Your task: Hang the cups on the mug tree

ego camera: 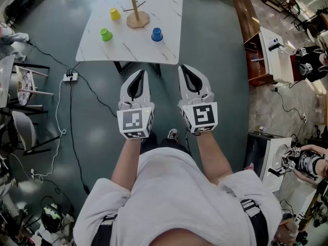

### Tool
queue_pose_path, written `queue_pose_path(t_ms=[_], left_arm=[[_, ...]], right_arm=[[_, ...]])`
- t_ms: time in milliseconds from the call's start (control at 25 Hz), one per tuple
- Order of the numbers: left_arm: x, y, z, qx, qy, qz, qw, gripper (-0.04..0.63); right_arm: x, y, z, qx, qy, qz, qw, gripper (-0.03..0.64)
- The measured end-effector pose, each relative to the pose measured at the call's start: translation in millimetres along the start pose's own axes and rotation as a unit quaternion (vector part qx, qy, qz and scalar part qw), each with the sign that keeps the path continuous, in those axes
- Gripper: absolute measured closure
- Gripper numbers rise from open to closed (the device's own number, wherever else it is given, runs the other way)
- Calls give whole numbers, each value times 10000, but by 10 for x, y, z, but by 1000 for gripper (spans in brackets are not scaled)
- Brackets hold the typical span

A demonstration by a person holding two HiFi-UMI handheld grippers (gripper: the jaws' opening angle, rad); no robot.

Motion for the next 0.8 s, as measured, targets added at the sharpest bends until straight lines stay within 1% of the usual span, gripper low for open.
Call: queue_pose_path(t_ms=[120,280,360,440,560,680,800], left_arm=[[-194,-129,-25,-95,-55,26,9999,592],[-530,-299,-83,-251,-249,112,9993,592],[-730,-356,-104,-310,-354,114,9988,592],[-937,-355,-144,-291,-454,24,9985,592],[-1202,-344,-192,-247,-578,-94,9980,592],[-1442,-443,-218,-358,-591,-8,9976,592],[-1621,-546,-294,-504,-581,96,9970,592]], right_arm=[[-145,-74,-168,-104,-17,18,9999,618],[-427,-124,-460,-196,59,-17,9998,618],[-589,-143,-633,-224,195,-157,9994,618],[-723,-147,-839,-322,246,-271,9988,617],[-891,-158,-1101,-692,206,-151,9973,617],[-1005,-271,-1263,-1244,150,-248,9918,615],[-1059,-348,-1366,-1518,68,-278,9880,617]])
Point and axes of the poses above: the fingertips, and each gripper's own axes: z backward along the fingers, x to its right, y out of its top, the point moved 8 cm from there along z, backward along the fingers, and after that the axes turned 7 degrees about -z, right-handed, at the moved point
